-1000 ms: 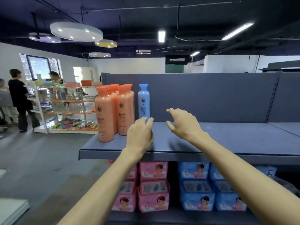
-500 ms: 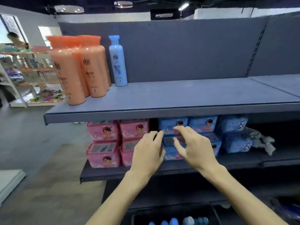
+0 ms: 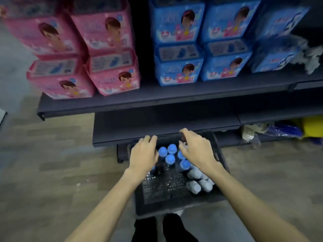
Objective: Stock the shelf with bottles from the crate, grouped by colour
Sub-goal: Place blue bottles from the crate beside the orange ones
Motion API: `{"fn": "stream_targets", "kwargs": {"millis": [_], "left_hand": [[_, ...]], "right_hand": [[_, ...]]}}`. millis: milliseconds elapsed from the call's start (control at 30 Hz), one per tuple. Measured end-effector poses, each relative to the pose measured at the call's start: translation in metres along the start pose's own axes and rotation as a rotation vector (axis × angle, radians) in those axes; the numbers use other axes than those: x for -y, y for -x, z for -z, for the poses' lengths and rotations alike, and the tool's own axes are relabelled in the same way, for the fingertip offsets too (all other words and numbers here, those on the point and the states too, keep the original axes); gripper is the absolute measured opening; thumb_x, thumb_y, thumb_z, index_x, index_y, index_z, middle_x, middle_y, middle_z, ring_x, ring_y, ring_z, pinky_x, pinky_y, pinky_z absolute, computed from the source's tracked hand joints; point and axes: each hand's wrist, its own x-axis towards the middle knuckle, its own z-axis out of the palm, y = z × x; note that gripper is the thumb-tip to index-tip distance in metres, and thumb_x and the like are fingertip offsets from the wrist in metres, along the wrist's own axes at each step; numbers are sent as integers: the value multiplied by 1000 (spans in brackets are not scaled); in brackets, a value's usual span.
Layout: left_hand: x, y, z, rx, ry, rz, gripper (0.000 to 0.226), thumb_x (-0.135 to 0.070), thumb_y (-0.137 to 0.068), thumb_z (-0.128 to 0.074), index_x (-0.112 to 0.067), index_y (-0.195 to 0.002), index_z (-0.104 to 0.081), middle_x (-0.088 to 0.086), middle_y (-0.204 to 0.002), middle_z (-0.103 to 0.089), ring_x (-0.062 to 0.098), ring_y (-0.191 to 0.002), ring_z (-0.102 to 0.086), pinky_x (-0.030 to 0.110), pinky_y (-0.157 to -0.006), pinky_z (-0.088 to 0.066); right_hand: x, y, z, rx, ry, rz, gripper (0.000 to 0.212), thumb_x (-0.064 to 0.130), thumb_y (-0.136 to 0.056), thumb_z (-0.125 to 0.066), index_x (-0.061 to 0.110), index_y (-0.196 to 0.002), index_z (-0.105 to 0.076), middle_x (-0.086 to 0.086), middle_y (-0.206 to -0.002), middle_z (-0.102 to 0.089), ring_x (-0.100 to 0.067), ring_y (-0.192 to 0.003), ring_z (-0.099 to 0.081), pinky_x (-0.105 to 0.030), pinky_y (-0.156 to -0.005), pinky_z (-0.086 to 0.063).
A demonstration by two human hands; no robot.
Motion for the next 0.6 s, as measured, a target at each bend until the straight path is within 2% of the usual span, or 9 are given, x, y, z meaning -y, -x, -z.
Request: {"fn": "stream_targets", "kwargs": {"millis": [133,233,367,500,600], "left_hand": [[22,23,-73,203,2,97,39,-24,-88,-59,-16,-125,-50,4,-120,-51,24,-103,-54,33,-71,-47],[33,37,-116,325,5,151,47,-27,-90,-56,-18,-134,-43,3,-128,-45,23,-112,-50,33,-80,-48],[45,54,-159,381,95,226,45,-29,-90,-56,-18,-132,-45,0,-130,-42,20,-116,-49,31,-88,-48],[57,60,-200,401,160,252,48,-26,-89,-56,-18,-135,-44,-1,-134,-38,19,-119,-48,28,-97,-46],[64,58,-223,441,159,256,45,-22,-90,-56,-15,-133,-45,2,-135,-36,19,-118,-49,28,-95,-47]], "right_hand": [[-19,15,-72,166,-23,-87,39,34,-95,-53,23,-131,-46,0,-105,-63,-34,-88,-64,-39,-65,-48],[-25,24,-120,258,2,-99,41,35,-95,-51,23,-134,-42,-2,-105,-64,-34,-88,-65,-38,-63,-46],[-23,23,-175,365,60,-46,48,33,-98,-51,25,-142,-37,-3,-117,-60,-29,-99,-63,-34,-64,-41],[-17,12,-233,443,22,-23,52,38,-97,-54,31,-144,-34,-1,-133,-54,-30,-110,-61,-39,-79,-52],[-7,-1,-274,458,-49,1,55,36,-95,-57,33,-145,-33,-1,-134,-49,-31,-111,-59,-41,-78,-52]]}}
